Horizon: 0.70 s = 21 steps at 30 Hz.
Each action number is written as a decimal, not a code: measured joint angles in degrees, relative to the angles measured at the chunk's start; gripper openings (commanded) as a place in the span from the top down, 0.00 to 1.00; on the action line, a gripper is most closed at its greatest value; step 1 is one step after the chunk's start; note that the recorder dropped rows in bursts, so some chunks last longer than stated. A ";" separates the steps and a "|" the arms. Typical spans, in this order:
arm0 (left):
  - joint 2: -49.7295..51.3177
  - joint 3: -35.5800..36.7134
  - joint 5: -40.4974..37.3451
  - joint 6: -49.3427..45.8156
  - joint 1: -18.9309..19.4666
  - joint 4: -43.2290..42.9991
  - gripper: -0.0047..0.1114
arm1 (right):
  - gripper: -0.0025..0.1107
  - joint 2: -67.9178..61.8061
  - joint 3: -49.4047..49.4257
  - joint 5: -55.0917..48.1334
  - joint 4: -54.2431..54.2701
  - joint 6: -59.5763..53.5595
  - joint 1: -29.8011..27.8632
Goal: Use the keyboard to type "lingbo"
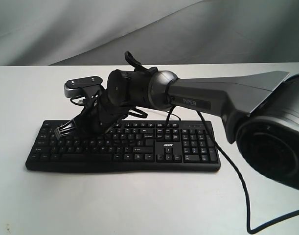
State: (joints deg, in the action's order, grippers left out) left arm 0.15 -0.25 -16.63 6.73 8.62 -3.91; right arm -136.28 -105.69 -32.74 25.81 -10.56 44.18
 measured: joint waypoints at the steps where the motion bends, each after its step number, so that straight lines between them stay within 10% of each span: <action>1: 0.00 0.00 0.00 0.00 0.00 0.00 0.96 | 0.98 0.00 0.00 0.00 0.00 0.00 0.00; 21: 0.00 0.00 0.00 0.00 0.00 0.00 0.96 | 0.98 -1.23 0.00 0.00 0.42 0.66 0.00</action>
State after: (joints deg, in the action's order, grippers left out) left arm 0.15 -0.25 -16.63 6.73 8.62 -3.91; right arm -137.51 -105.69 -32.74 26.24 -9.90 44.18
